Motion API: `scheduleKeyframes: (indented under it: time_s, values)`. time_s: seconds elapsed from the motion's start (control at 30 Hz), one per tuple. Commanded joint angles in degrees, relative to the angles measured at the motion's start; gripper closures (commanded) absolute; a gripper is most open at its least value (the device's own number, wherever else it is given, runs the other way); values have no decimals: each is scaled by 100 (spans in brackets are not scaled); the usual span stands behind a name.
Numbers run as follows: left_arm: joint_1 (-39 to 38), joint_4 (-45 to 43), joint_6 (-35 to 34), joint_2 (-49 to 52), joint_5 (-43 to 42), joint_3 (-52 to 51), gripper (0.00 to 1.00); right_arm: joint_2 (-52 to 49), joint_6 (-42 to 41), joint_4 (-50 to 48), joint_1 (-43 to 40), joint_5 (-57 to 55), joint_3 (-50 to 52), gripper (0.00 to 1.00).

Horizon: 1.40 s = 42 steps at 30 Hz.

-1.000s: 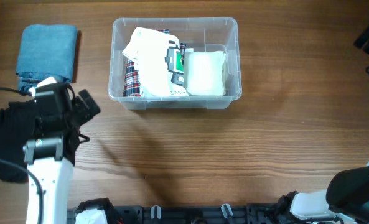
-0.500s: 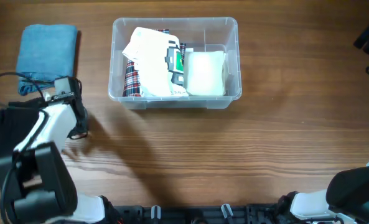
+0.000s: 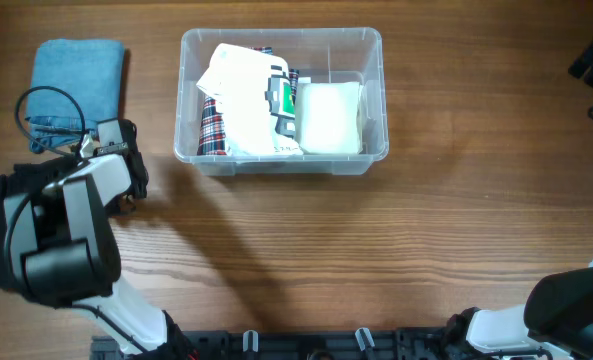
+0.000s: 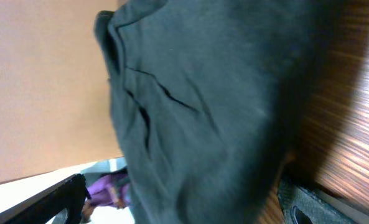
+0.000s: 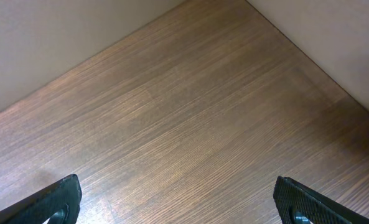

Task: Pack container
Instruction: 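Reach the left gripper to the black garment on the table, then grasp the black garment with the left gripper and lift it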

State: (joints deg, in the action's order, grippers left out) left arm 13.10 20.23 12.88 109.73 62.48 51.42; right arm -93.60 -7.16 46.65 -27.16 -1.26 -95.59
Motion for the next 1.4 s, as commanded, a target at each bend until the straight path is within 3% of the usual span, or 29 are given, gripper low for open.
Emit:
scheduleKeyframes:
  time_s: [0.0,0.17,0.23,0.3,0.37,0.47,0.5,0.83,1.07,1.23,1.37]
  values:
    - [216,-107,175,710,155,-103,0,-70,101,-9,9,111,46,0]
    - [629,-275,125,966,476,-105,1,-70,98,-11,9,111,46,0]
    - [793,-407,122,966,470,-105,7,-70,98,-11,9,111,46,0]
    - [863,-511,122,966,466,-105,27,-70,98,-11,9,111,46,0]
    - [874,-776,125,966,448,-105,63,-70,101,-11,9,109,46,0]
    - [774,-1062,129,964,444,-103,94,-70,101,-11,9,111,46,0]
    - [719,-1115,129,964,444,-103,96,-70,98,-11,9,111,46,0]
    - [-210,-1639,72,879,450,-81,96,-70,101,-11,9,111,46,0]
    - [-586,-1001,-990,-212,411,26,96,-70,101,-11,9,111,46,0]
    - [-586,-376,-1633,-1823,-428,31,96,-70,98,-11,9,111,46,0]
    - [-570,31,-1980,-3324,-2396,33,96,-70,101,-11,9,111,46,0]
